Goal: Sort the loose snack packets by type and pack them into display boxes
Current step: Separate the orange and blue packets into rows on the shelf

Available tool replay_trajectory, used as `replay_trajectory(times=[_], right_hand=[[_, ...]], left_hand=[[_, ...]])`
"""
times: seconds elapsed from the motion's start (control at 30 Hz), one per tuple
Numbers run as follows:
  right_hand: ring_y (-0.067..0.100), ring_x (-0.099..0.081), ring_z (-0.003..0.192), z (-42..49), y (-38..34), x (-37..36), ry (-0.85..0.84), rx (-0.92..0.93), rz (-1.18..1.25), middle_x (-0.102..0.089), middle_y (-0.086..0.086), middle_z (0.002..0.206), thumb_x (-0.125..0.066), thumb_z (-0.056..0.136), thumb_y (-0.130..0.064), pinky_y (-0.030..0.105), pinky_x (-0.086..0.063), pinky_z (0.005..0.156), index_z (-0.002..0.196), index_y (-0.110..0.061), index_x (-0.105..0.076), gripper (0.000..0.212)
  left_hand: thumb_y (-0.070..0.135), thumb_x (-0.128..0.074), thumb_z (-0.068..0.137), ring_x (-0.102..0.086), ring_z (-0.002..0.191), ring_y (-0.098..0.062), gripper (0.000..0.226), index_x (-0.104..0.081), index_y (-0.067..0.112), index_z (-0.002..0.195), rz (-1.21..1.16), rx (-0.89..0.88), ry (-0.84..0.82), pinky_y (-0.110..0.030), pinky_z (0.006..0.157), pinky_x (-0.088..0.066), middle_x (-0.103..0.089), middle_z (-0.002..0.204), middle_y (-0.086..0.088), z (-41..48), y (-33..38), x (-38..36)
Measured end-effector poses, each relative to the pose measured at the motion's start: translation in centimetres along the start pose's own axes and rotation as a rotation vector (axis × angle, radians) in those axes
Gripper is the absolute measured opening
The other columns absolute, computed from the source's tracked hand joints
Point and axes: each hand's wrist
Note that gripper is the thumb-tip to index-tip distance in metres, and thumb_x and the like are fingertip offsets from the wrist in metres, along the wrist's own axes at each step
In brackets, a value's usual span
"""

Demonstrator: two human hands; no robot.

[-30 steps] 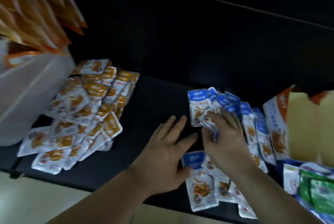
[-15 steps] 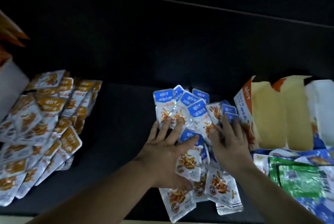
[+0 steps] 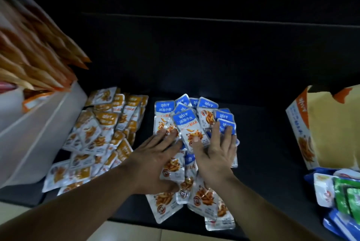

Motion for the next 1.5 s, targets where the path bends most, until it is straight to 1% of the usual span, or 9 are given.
replay_trajectory(times=[0.17, 0.3, 0.47, 0.73, 0.87, 1.07, 1.17, 1.37, 1.5], right_hand=[[0.005, 0.028, 0.151, -1.2, 1.1, 2.7, 0.089, 0.108, 0.069, 0.024, -0.029, 0.162, -0.046, 0.098, -0.062, 0.048, 0.003, 0.127, 0.157, -0.058, -0.007, 0.070], [0.005, 0.035, 0.148, -0.6, 2.8, 3.3, -0.014, 0.052, -0.057, 0.019, -0.021, 0.167, -0.042, 0.100, -0.061, 0.043, 0.013, 0.127, 0.160, -0.048, -0.006, 0.071], [0.005, 0.046, 0.142, -0.8, 2.0, 0.1, -0.042, 0.143, -0.059, 0.032, -0.022, 0.161, -0.038, 0.105, -0.054, 0.041, 0.023, 0.122, 0.161, -0.047, 0.000, 0.068], [-0.003, -0.005, 0.145, -0.8, 1.2, 1.5, 0.150, 0.209, 0.140, -0.012, -0.019, 0.164, -0.053, 0.104, -0.021, 0.034, -0.017, 0.122, 0.157, -0.034, -0.034, 0.058], [-0.001, 0.013, 0.154, -1.0, 3.2, 2.6, 0.066, 0.224, -0.039, 0.002, -0.027, 0.164, -0.051, 0.104, -0.033, 0.033, -0.001, 0.126, 0.160, -0.035, -0.027, 0.061], [0.000, 0.040, 0.145, -4.0, 3.8, -1.3, -0.051, 0.273, -0.131, 0.033, -0.028, 0.161, -0.021, 0.103, -0.058, 0.038, 0.021, 0.124, 0.161, -0.038, 0.007, 0.068], [0.003, 0.039, 0.147, -4.3, 3.0, -3.2, -0.023, 0.282, -0.107, 0.033, -0.023, 0.162, -0.013, 0.096, -0.062, 0.038, 0.021, 0.124, 0.161, -0.032, 0.012, 0.076], [-0.018, 0.012, 0.147, -5.1, 1.0, -3.0, -0.056, 0.206, 0.288, 0.004, -0.038, 0.162, -0.043, 0.106, -0.038, 0.032, -0.006, 0.129, 0.153, -0.050, -0.019, 0.054], [-0.006, -0.003, 0.152, -3.3, 0.9, 0.2, 0.143, 0.095, 0.305, -0.002, -0.026, 0.166, -0.048, 0.106, -0.035, 0.034, -0.018, 0.124, 0.153, -0.043, -0.037, 0.050]], left_hand=[[0.084, -0.057, 0.077, 0.025, 0.154, -0.004, 0.111, -0.014, 0.031, 0.165, -0.062, -0.097, 0.129, -0.037, 0.130, 0.007, 0.009, 0.172, 0.010, -1.2, -0.9, 0.4], [0.058, -0.059, 0.091, -0.047, 0.142, -0.019, 0.046, -0.075, 0.022, 0.116, -0.180, -0.044, 0.623, -0.049, 0.111, -0.047, -0.058, 0.146, 0.001, -1.9, 0.2, -0.2], [0.082, -0.036, 0.090, 0.008, 0.158, -0.028, 0.087, 0.005, 0.051, 0.160, -0.096, 0.151, 0.268, -0.046, 0.127, -0.005, 0.011, 0.173, 0.001, -0.6, 1.3, -0.5], [0.054, -0.042, 0.100, -0.036, 0.150, -0.034, 0.051, -0.055, 0.032, 0.145, -0.054, 0.074, 0.401, -0.056, 0.118, -0.039, -0.046, 0.159, -0.003, 0.1, -0.5, 0.7], [0.056, -0.045, 0.091, 0.014, 0.159, -0.022, 0.077, -0.020, 0.041, 0.162, -0.033, 0.065, 0.377, -0.046, 0.126, -0.006, 0.000, 0.174, 0.004, -3.8, -1.7, -0.7], [0.055, -0.048, 0.098, 0.031, 0.154, -0.012, 0.076, -0.002, 0.056, 0.159, -0.516, 0.229, 0.428, -0.048, 0.128, -0.011, 0.027, 0.167, 0.019, -6.2, 5.9, -5.8], [0.072, -0.044, 0.090, 0.041, 0.149, -0.015, 0.083, 0.009, 0.062, 0.154, -0.431, 0.235, 0.347, -0.045, 0.128, 0.002, 0.040, 0.162, 0.016, -6.2, 6.0, -7.3], [0.081, -0.062, 0.078, 0.013, 0.159, -0.030, 0.103, -0.029, 0.032, 0.162, -0.363, 0.211, 0.463, -0.060, 0.125, -0.011, 0.011, 0.174, -0.004, -6.6, 5.0, -8.1], [0.093, -0.051, 0.074, 0.032, 0.154, -0.030, 0.116, 0.010, 0.046, 0.161, -0.326, 0.293, 0.436, -0.063, 0.121, 0.011, 0.032, 0.168, -0.001, -5.0, 8.4, -6.2]])
Point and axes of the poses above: each hand's wrist, its own z-axis towards the middle knuckle, its own x-axis out of the back of the hand, y = z × x
